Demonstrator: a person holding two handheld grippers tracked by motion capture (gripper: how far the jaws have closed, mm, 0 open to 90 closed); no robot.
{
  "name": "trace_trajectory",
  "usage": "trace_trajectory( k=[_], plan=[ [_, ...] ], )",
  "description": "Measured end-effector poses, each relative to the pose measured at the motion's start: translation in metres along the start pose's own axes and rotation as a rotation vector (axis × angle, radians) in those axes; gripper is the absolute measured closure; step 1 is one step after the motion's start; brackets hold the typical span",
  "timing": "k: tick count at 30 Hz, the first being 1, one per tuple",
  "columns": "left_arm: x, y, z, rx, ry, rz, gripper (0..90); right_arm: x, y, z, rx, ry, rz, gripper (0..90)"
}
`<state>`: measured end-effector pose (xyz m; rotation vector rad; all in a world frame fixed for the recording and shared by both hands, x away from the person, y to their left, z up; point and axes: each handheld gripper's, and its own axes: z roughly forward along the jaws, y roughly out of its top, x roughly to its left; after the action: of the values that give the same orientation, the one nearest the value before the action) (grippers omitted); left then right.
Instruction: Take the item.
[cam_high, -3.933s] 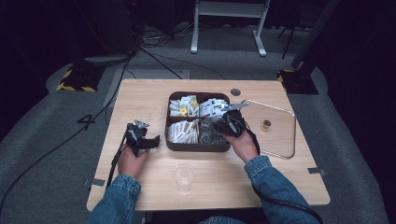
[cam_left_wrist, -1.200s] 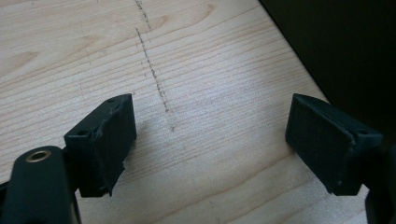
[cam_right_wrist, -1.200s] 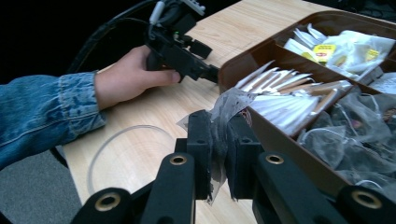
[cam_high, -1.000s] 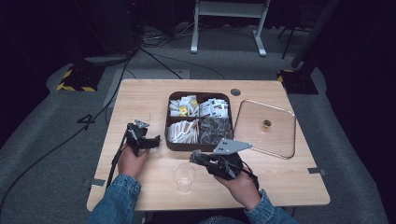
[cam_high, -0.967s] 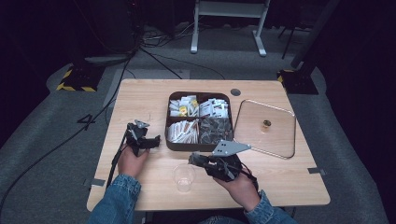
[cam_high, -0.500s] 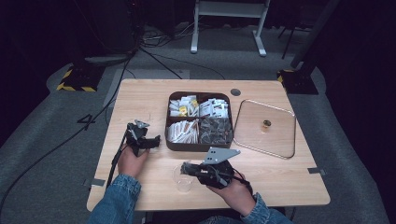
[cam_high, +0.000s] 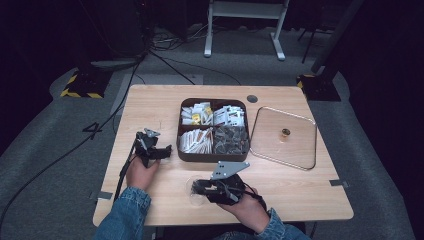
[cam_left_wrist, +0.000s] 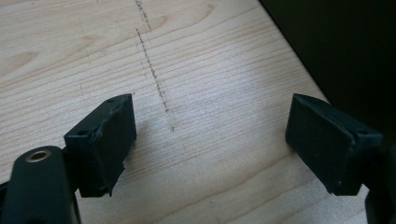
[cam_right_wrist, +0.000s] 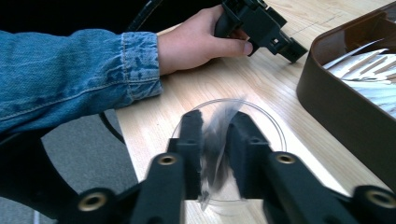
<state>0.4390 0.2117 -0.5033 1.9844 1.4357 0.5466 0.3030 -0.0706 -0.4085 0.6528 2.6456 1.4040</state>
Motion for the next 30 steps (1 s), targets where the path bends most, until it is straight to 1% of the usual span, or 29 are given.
trace_trajectory(
  k=[3, 8, 12, 20, 26, 30],
  plan=[
    [0.000, 0.000, 0.000, -0.001, 0.000, 0.000, 16.8, -0.001, 0.000, 0.000, -0.007, 0.004, 0.009, 68.5],
    [0.000, 0.000, 0.000, -0.001, 0.000, 0.001, 16.8, -0.002, 0.001, -0.001, -0.010, 0.010, 0.014, 65.6],
    [0.000, 0.000, 0.000, -0.002, 0.000, 0.001, 16.8, -0.005, 0.003, -0.004, -0.017, 0.005, 0.023, 63.6],
    [0.000, 0.000, 0.000, 0.000, 0.000, 0.000, 16.8, -0.016, 0.012, -0.012, -0.025, -0.023, 0.041, 59.5],
    [0.000, 0.000, 0.000, 0.000, 0.000, 0.000, 16.8, -0.022, 0.020, -0.018, -0.022, -0.051, 0.035, 58.0],
    [0.000, 0.000, 0.000, 0.001, -0.001, -0.001, 16.8, -0.028, 0.024, -0.022, -0.031, -0.073, 0.039, 57.4]
  ],
)
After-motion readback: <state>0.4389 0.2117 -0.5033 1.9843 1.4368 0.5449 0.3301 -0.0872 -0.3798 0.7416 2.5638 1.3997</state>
